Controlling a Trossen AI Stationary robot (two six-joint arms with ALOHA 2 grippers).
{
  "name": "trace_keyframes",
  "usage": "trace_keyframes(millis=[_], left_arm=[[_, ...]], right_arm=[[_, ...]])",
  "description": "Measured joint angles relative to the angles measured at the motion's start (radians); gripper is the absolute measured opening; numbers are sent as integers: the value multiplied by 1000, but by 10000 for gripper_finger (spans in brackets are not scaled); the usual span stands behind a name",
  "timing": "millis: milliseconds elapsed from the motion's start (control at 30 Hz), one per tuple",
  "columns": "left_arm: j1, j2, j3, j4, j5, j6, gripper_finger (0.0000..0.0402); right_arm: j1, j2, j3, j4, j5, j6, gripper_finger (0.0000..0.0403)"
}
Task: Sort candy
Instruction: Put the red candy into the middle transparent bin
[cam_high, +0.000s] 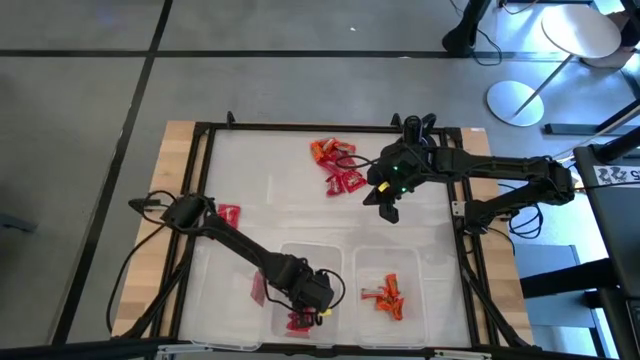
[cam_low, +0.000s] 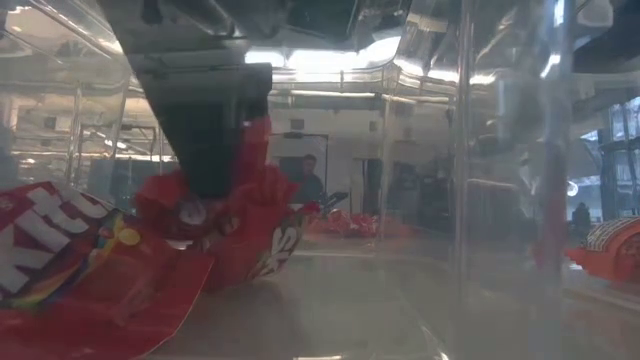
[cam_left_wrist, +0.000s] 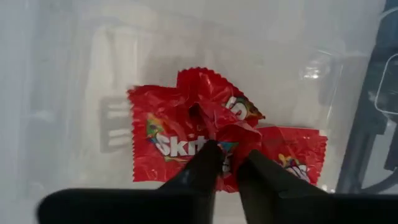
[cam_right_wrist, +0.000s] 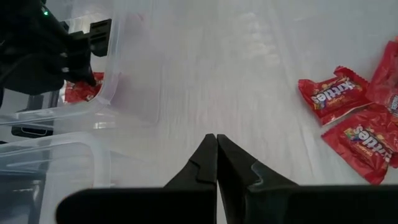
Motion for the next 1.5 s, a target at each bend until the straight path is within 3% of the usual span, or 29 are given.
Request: trace_keyframes(millis=[267,433,833,1067,1267,1500], left_arm=[[0,-28,2,-8,4,-44,182],[10,-101,17,-65,18,-20,226],[60,-341,165,-398,-118,58,235],[204,-443,165,-752,-139,7,235],[389,-504,78,-734,-91,152,235],[598,-520,-112,-750,-75,242,235]], right_arm=[[0,0,0,0,1,-2,3],[0,0,0,-5,0,-2,3],[0,0,0,-7,-1,-4,3],[0,0,0,-21,-1,-80,3],[0,0,0,-22,0,-157,3],[0,0,0,-17,0,-257,3]])
